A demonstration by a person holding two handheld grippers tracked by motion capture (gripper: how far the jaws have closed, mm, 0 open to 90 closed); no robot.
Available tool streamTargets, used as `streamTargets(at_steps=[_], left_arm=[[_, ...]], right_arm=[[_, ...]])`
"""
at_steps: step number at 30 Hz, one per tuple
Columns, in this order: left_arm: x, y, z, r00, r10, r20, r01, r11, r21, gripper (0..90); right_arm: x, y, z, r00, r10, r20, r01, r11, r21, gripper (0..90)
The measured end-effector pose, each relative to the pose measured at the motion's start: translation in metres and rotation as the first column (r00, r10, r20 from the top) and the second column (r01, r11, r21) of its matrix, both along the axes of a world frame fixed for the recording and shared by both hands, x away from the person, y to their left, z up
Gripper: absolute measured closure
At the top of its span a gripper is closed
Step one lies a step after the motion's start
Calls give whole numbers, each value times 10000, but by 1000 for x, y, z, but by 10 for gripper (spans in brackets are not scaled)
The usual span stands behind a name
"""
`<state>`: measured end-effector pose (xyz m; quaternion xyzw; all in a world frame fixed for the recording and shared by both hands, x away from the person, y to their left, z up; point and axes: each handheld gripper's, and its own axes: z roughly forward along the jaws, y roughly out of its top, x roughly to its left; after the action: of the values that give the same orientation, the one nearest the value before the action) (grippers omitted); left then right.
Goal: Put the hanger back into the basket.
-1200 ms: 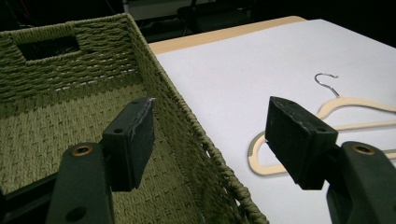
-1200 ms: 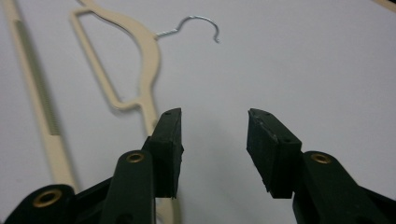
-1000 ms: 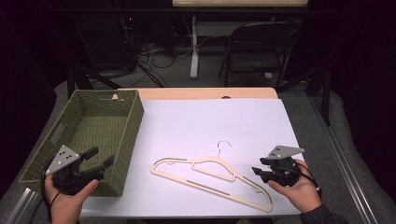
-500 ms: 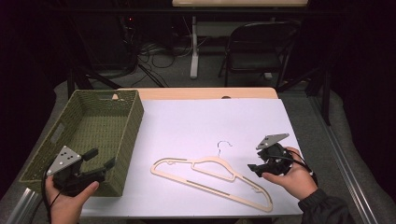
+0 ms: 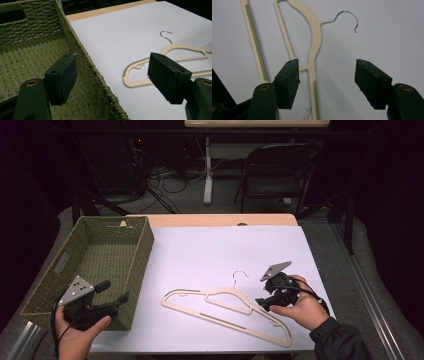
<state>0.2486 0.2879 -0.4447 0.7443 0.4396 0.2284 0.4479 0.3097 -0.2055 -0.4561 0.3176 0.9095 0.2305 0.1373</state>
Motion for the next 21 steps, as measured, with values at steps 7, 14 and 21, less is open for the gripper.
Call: streamTargets(at_steps=[7, 14, 21], left_arm=[[0, -2, 0, 10000, -76, -32, 76, 10000, 25, 239], [0, -4, 0, 9999, -122, -77, 123, 9999, 49, 241], [0, -4, -1, 9998, -145, -113, 145, 9999, 24, 242]], right_arm=[[4, 25, -6, 9984, 552, -133, -554, 9983, -155, 363], [7, 54, -10, 9911, 1258, -432, -1281, 9902, -555, 425], [13, 70, -16, 9795, 1718, -1050, -1822, 9782, -993, 462]])
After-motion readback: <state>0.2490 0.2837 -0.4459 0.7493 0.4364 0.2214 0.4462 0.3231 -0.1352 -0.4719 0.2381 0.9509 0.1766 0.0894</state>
